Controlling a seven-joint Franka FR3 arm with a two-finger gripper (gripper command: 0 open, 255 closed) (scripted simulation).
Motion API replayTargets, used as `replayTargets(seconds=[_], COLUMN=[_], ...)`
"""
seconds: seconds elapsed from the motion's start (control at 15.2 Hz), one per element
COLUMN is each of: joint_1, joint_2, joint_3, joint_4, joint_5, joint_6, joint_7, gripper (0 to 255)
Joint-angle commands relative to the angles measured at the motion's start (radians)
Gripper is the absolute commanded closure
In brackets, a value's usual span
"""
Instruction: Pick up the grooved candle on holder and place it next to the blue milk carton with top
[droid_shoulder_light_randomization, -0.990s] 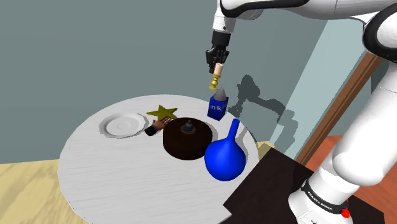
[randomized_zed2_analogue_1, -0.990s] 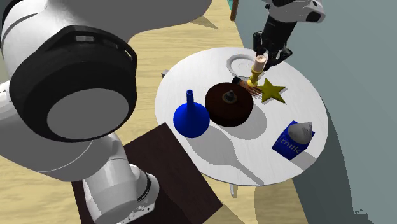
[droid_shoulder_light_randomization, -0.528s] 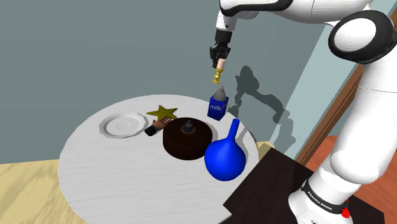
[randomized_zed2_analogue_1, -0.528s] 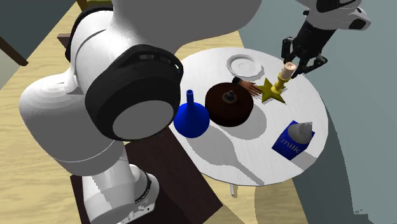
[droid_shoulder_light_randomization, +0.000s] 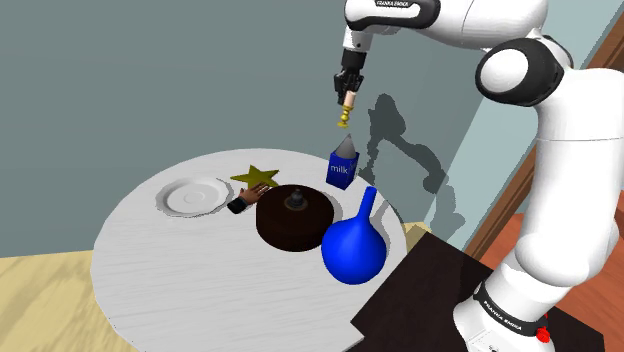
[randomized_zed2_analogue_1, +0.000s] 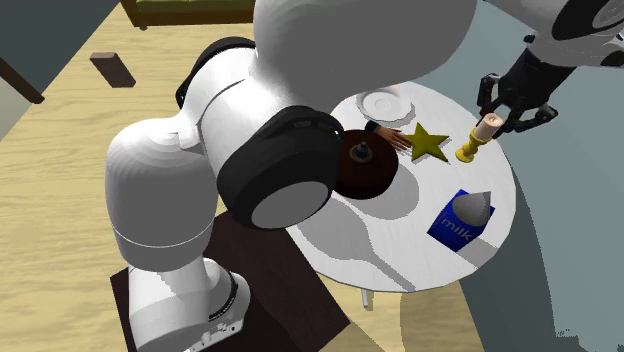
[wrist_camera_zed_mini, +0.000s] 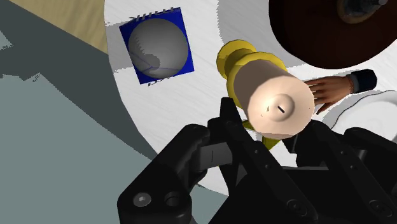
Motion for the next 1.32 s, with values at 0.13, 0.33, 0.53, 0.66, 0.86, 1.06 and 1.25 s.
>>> replayTargets(seconds=[0.13, 0.33, 0.53, 0.66, 0.86, 1.06, 1.25], joint_1=[-0.002, -0.002, -0.002, -0.002, -0.002, -0.002, -0.002], joint_2=[-0.011, -0.018, -0.022, -0.023, -0.023, -0.02, -0.015], joint_3=[-0.001, -0.001, -0.001, -0.001, -0.001, -0.001, -0.001], joint_4=[-0.07, -0.122, -0.168, -0.197, -0.236, -0.273, -0.306], joint_5=[0.001, 0.001, 0.001, 0.001, 0.001, 0.002, 0.002], joint_6=[0.06, 0.104, 0.146, 0.174, 0.214, 0.253, 0.291], joint_7=[-0.005, -0.006, -0.007, -0.008, -0.009, -0.01, -0.011], gripper=[255, 255, 255, 255, 255, 255, 255])
